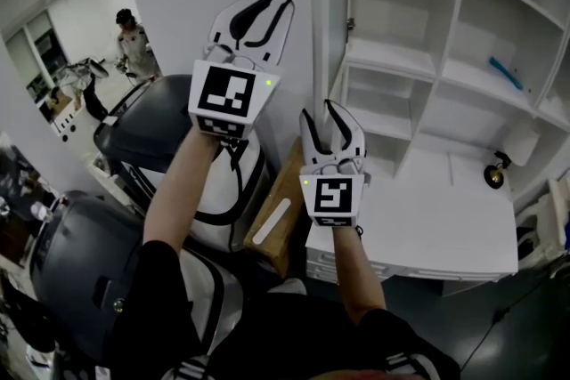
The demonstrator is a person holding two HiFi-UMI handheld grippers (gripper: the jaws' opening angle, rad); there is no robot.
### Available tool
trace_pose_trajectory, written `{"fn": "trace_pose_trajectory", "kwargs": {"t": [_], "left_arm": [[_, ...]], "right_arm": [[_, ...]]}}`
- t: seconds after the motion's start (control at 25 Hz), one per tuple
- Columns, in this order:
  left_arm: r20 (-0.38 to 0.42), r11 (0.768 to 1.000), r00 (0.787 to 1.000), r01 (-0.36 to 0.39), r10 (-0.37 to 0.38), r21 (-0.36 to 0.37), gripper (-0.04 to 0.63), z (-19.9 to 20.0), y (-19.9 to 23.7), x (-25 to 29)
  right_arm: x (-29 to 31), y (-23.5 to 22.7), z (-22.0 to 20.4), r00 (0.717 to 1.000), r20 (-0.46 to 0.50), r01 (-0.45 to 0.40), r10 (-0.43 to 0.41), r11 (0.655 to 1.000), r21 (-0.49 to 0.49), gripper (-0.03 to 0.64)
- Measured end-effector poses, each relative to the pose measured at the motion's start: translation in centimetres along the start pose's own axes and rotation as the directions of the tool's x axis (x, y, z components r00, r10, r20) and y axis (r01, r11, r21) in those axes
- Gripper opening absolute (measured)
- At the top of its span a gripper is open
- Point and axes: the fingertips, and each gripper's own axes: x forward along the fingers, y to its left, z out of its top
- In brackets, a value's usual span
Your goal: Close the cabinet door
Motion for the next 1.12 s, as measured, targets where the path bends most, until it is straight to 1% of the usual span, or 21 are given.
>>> {"fn": "trace_pose_trajectory", "kwargs": {"t": [0.08, 0.2, 0.28, 0.44, 0.56, 0.6, 0.68, 0.72, 0.8, 0.88, 0.92, 1.0, 1.12], "left_arm": [[-0.010, 0.999, 1.000, 0.006, -0.005, 0.033, 0.075, 0.2, 0.3, 0.7], [-0.006, 0.998, 1.000, -0.007, 0.008, 0.059, 0.075, 0.3, 1.5, 1.6], [-0.007, 0.997, 1.000, 0.014, -0.013, 0.080, 0.075, 0.7, 1.7, 2.2], [-0.034, 0.984, 0.998, 0.063, -0.059, 0.164, 0.075, 1.6, 1.6, 3.4], [0.003, 0.974, 0.997, 0.072, -0.075, 0.215, 0.075, 3.1, 1.6, 3.7], [0.009, 0.966, 0.997, 0.070, -0.075, 0.250, 0.075, 3.6, 1.6, 3.8], [0.003, 0.939, 0.999, 0.048, -0.053, 0.342, 0.075, 4.3, 1.8, 3.9], [-0.001, 0.927, 0.999, 0.036, -0.038, 0.374, 0.075, 4.6, 2.0, 4.0], [-0.005, 0.917, 1.000, 0.029, -0.029, 0.397, 0.075, 5.0, 2.3, 4.4], [-0.009, 0.910, 0.999, 0.047, -0.048, 0.413, 0.075, 5.2, 2.2, 4.8], [-0.012, 0.902, 0.998, 0.061, -0.061, 0.428, 0.077, 5.3, 2.1, 4.9], [-0.018, 0.880, 0.997, 0.079, -0.079, 0.468, 0.081, 5.3, 1.9, 5.2], [-0.016, 0.841, 0.995, 0.093, -0.100, 0.533, 0.087, 5.4, 1.5, 5.6]], "right_arm": [[-0.2, -0.1, -0.1, 1.000, 0.006, -0.001, 0.001, 1.000, 0.013, 0.172], [-0.3, -0.1, 0.0, 1.000, 0.017, -0.007, 0.007, 1.000, 0.028, 0.167], [-0.3, -0.1, -0.1, 1.000, 0.017, -0.015, 0.014, 0.999, 0.047, 0.166], [-0.5, 0.0, -0.2, 1.000, 0.010, -0.025, 0.025, 0.997, 0.071, 0.163], [-0.6, 0.0, -0.1, 1.000, 0.012, -0.027, 0.026, 0.997, 0.070, 0.163], [-0.6, 0.0, -0.2, 1.000, 0.012, -0.026, 0.025, 0.997, 0.069, 0.163], [-0.6, -0.1, -0.3, 1.000, 0.010, -0.023, 0.023, 0.997, 0.072, 0.161], [-0.6, -0.1, -0.3, 1.000, 0.008, -0.022, 0.022, 0.997, 0.074, 0.161], [-0.6, -0.2, -0.3, 1.000, 0.001, -0.020, 0.020, 0.997, 0.076, 0.160], [-0.6, -0.2, -0.4, 1.000, -0.002, -0.018, 0.019, 0.997, 0.078, 0.160], [-0.6, -0.2, -0.4, 1.000, -0.003, -0.018, 0.018, 0.997, 0.080, 0.160], [-0.6, -0.1, -0.3, 1.000, -0.003, -0.016, 0.016, 0.996, 0.083, 0.160], [-0.7, -0.1, -0.3, 1.000, -0.004, -0.014, 0.014, 0.997, 0.079, 0.158]]}}
